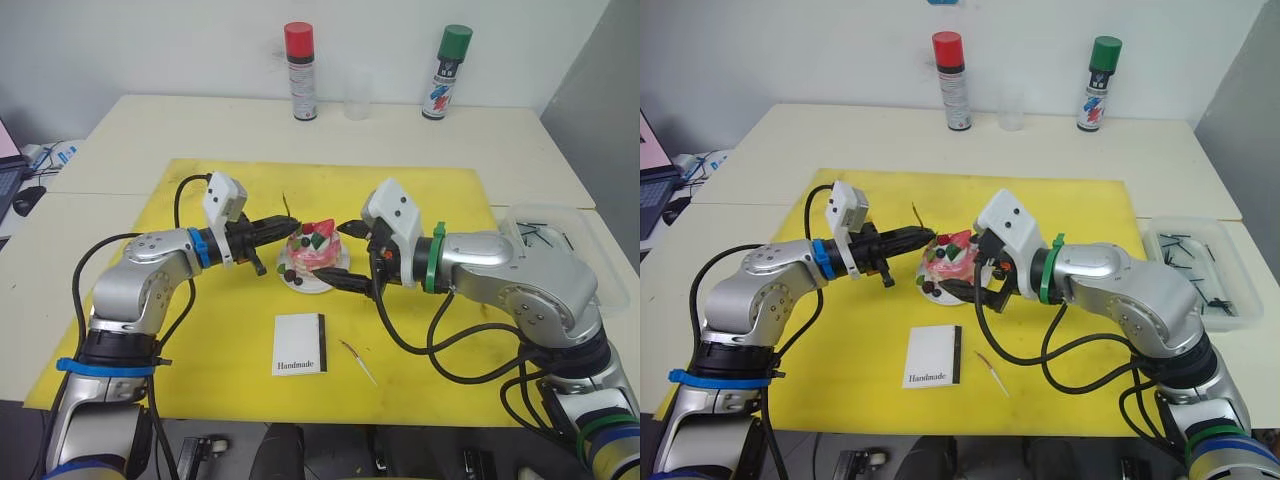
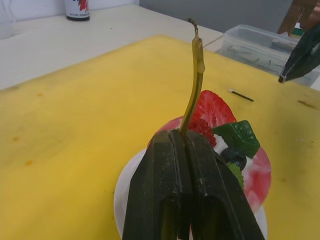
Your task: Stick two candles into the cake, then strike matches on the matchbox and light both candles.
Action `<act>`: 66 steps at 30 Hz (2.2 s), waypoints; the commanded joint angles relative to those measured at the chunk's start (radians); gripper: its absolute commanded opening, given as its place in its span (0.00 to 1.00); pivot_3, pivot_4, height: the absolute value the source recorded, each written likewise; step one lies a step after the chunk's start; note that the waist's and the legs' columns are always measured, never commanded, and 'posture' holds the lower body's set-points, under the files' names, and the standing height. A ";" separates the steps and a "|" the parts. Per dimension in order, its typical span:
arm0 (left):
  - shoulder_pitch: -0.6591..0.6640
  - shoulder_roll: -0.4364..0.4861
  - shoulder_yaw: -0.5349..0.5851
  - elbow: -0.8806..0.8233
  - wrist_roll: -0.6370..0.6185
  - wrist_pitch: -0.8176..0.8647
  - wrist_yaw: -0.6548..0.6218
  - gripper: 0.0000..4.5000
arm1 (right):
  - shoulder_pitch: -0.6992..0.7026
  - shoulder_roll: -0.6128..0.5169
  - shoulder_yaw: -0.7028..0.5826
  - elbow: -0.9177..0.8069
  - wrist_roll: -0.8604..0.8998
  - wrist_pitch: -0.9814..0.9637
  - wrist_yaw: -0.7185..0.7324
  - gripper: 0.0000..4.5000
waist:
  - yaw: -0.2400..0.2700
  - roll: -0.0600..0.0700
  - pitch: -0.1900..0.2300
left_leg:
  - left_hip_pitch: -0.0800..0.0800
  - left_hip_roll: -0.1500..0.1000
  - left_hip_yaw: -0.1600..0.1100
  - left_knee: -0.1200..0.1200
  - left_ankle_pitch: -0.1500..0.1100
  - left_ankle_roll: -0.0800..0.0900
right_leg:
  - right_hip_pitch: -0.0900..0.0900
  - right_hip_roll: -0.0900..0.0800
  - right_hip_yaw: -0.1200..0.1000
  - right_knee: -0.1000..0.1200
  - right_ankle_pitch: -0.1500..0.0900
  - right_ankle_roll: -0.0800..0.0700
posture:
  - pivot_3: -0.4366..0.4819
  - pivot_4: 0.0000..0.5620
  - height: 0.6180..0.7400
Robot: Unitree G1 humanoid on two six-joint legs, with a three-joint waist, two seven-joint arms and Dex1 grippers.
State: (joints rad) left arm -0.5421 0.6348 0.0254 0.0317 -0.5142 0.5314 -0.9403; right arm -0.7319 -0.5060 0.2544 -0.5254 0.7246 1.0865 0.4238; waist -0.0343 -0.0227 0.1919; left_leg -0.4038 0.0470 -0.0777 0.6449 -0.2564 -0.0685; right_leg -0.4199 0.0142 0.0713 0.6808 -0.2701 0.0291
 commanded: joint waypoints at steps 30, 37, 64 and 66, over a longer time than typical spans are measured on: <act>0.030 -0.011 0.117 -0.063 -0.002 -0.046 0.009 0.97 | 0.038 0.080 -0.077 -0.026 -0.106 -0.064 -0.007 1.00 | 0.000 0.000 0.000 | 0.002 0.000 0.000 0.000 0.000 0.000 | 0.001 0.000 0.000 0.000 0.000 0.000 | 0.48 0.27 1.00; 0.093 0.104 0.196 -0.206 -0.111 0.095 -0.027 0.99 | 0.022 0.063 -0.143 0.006 -0.112 -0.125 0.041 1.00 | -0.005 0.000 0.000 | 0.002 0.000 0.000 0.000 0.000 0.000 | 0.001 0.000 0.000 0.001 0.000 0.000 | 0.48 0.27 1.00; 0.387 0.340 0.089 -0.474 -0.172 -0.043 -0.441 0.99 | 0.473 -0.143 0.039 -0.298 -0.176 -0.088 0.103 1.00 | -0.012 0.000 0.000 | 0.004 0.001 0.000 0.000 0.000 0.000 | 0.002 0.001 0.001 0.001 -0.004 0.005 | 0.48 0.27 1.00; 0.416 0.347 0.113 -0.500 -0.190 -0.036 -0.438 0.99 | 0.501 -0.141 0.047 -0.317 -0.178 -0.072 0.082 1.00 | -0.013 0.000 0.000 | 0.004 0.001 0.000 0.000 0.000 0.000 | 0.002 0.001 0.001 0.001 -0.004 0.005 | 0.48 0.27 1.00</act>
State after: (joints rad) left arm -0.1404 0.9619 0.0936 -0.4361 -0.6834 0.5065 -1.3683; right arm -0.2441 -0.6473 0.2994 -0.7913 0.5512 1.0013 0.5276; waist -0.0469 -0.0224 0.1919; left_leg -0.4002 0.0478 -0.0773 0.6450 -0.2564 -0.0685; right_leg -0.4178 0.0149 0.0720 0.6819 -0.2742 0.0337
